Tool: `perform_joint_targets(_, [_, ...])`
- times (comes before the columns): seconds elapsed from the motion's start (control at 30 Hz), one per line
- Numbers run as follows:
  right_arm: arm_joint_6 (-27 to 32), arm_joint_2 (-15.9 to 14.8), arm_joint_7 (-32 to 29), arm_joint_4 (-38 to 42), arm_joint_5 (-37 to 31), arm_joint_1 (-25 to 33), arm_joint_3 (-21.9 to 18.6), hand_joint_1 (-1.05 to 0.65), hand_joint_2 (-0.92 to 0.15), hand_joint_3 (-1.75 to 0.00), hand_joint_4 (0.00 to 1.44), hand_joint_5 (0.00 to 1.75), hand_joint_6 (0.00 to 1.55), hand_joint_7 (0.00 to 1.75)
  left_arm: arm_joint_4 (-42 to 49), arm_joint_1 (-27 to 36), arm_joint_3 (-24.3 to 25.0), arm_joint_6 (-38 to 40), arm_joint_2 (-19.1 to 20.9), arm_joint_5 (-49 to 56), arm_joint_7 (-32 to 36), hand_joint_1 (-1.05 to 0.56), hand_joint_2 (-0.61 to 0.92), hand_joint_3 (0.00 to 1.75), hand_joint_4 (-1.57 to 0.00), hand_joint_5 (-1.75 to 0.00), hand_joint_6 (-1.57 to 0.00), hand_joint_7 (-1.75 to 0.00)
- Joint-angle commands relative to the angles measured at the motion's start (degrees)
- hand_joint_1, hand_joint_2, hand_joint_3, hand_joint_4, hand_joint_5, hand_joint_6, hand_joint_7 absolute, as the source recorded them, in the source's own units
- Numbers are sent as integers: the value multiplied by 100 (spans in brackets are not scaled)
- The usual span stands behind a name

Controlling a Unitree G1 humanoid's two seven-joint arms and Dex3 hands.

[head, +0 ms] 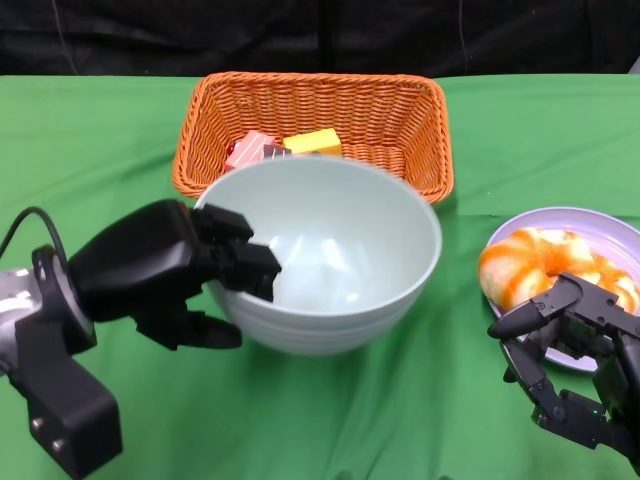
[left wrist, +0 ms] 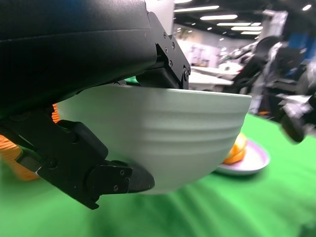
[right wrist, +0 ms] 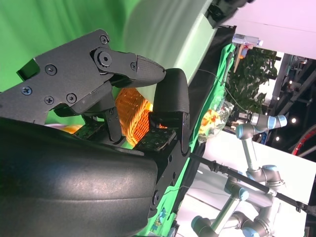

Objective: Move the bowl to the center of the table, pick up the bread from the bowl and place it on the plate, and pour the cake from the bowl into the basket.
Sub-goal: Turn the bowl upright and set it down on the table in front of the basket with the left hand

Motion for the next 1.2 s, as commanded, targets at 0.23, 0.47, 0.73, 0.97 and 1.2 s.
perform_joint_targets(0.23, [-71, -103, 69, 41, 132, -2, -91, -18, -65, -74, 73, 152, 72, 119, 8, -210, -2158, 1315, 798, 2151, 4139, -12, 79, 2, -78, -172, -80, -140])
perform_joint_targets(0.47, [-70, -99, 68, 58, 122, -8, -85, -18, -65, -74, 73, 151, 72, 119, 701, -626, -3519, 2066, 735, 2425, 5312, -18, 83, 1, -76, -169, -75, -141])
perform_joint_targets(0.73, [-66, -97, 64, 58, 120, -8, -84, -18, -66, -74, 73, 152, 73, 118, 968, -838, -4252, 2285, 729, 2133, 5678, -17, 84, 0, -76, -168, -74, -142])
perform_joint_targets(0.97, [-90, -99, 64, 72, 90, -5, -66, -18, -65, -73, 73, 151, 73, 119, 1196, -936, -4447, 1957, 693, 1592, 4739, -26, 83, 0, -87, -102, -101, -38])
perform_joint_targets(1.2, [-77, -102, 108, 72, 134, -1, -70, -18, -66, -72, 73, 152, 72, 119, 1340, -1001, -4082, 1089, 817, 389, 2741, -64, 92, 3, -69, -5, -69, 0])
